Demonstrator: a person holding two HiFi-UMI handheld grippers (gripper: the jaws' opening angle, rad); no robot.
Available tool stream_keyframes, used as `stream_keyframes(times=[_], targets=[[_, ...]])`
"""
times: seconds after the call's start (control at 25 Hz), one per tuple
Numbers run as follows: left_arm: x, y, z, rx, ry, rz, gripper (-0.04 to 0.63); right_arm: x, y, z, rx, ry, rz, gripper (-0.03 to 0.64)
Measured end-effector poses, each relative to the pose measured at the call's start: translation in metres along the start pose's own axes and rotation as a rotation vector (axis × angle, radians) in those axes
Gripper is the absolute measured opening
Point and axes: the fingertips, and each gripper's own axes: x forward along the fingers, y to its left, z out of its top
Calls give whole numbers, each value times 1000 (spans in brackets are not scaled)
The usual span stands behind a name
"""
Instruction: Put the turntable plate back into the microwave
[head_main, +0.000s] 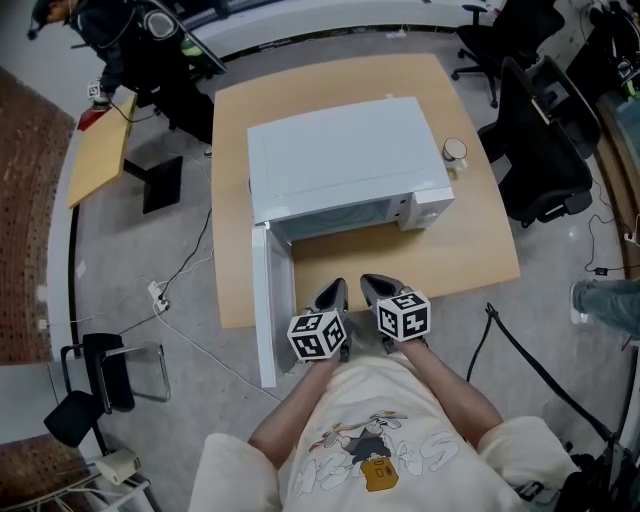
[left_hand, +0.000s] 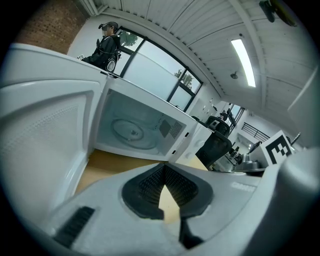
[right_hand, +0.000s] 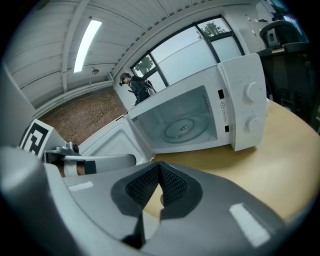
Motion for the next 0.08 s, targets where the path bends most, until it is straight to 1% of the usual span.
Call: stream_keyframes(times=[0.08], targets=[[0,-2,0,2,1,-7,1,0,-1,0,2,-1,-5,5]])
